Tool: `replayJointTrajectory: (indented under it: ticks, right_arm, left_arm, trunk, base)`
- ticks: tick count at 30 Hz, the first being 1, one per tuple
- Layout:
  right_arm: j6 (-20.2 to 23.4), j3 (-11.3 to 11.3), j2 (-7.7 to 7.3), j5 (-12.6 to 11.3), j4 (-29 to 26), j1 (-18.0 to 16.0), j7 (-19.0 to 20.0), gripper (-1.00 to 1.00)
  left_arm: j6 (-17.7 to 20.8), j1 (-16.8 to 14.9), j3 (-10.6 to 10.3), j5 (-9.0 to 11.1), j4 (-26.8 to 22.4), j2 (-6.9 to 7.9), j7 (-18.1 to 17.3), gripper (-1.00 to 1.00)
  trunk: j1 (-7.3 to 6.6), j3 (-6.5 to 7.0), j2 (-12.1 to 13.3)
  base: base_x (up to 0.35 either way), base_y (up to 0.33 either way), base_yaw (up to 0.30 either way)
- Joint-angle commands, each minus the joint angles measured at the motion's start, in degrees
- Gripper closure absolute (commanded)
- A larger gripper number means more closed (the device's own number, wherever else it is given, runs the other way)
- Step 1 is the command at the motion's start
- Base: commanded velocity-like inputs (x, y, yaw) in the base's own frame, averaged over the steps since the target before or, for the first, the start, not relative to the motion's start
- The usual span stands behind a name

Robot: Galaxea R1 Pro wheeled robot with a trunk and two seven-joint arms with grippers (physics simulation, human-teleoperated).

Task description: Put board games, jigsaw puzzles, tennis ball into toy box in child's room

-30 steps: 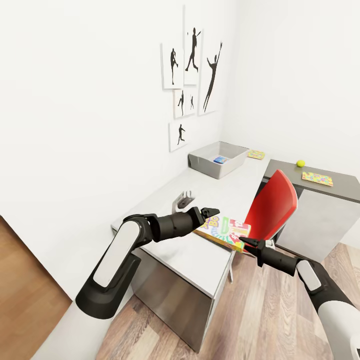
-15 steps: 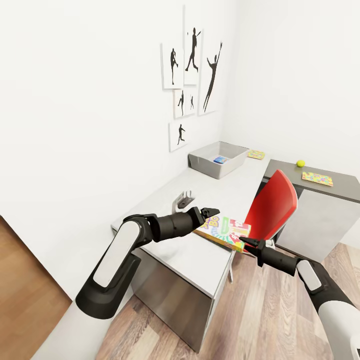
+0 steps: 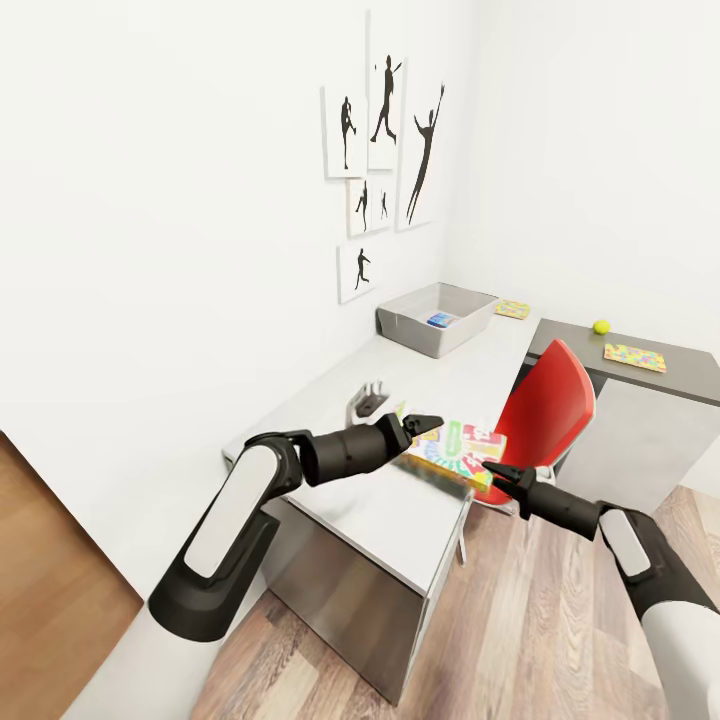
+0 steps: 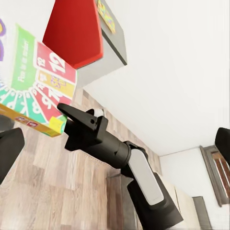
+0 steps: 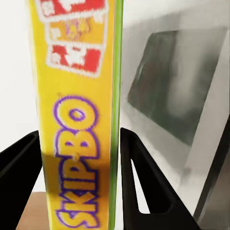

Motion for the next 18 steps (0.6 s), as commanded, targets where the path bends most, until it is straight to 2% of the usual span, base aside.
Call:
replayJointTrajectory:
  ticks: [1,5,8,9,14,15,16,18]
  right_arm:
    - [0.2,-0.1,-0.06,0.4,-0.9,0.1,0.3,1.00]
    - [0.2,-0.1,-0.91,0.5,-3.4,0.4,0.4,1.00]
    - [0.2,-0.1,-2.17,0.5,-5.5,0.7,0.5,1.00]
    - [0.2,-0.1,-2.17,0.5,-5.5,0.7,0.5,1.00]
    - [0.3,-0.8,-5.14,0.5,-9.1,1.5,0.5,1.00]
    - [0.3,-0.8,-5.14,0.5,-9.1,1.5,0.5,1.00]
    - [0.3,-1.6,-6.48,0.5,-10.5,2.0,0.6,1.00]
    - [0.3,-2.6,-7.44,0.5,-12.0,2.5,0.7,1.00]
  left_arm:
    - [0.1,0.1,0.0,0.6,-0.1,0.12,-0.7,-1.00]
    - [0.2,0.5,0.3,0.6,-0.1,0.67,-4.5,-1.00]
    - [0.3,1.4,0.6,0.6,-0.1,1.84,-8.2,-1.00]
    - [0.3,1.4,0.6,0.6,-0.1,1.84,-8.2,-1.00]
    - [0.4,2.4,1.7,0.6,-0.1,4.76,-14.3,-1.00]
    - [0.4,2.4,1.7,0.6,-0.1,4.76,-14.3,-1.00]
    - [0.3,2.9,2.1,0.5,-0.1,5.76,-16.2,-1.00]
    - [0.4,3.4,2.3,0.5,-0.1,6.42,-17.4,-1.00]
  trunk:
    - [0.00,-0.06,0.0]
    - [0.00,-0.06,0.0]
    - [0.00,-0.06,0.0]
    - [0.00,-0.06,0.0]
    - [0.00,-0.06,0.0]
    - [0.00,-0.06,0.0]
    - [0.00,-0.06,0.0]
    - [0.00,-0.06,0.0]
  base:
    - [0.000,0.000,0.000]
    - [0.000,0.000,0.000]
    - [0.000,0.000,0.000]
    - [0.000,0.000,0.000]
    - [0.000,0.000,0.000]
    - [0.000,0.000,0.000]
    - [0.000,0.000,0.000]
    - [0.000,0.000,0.000]
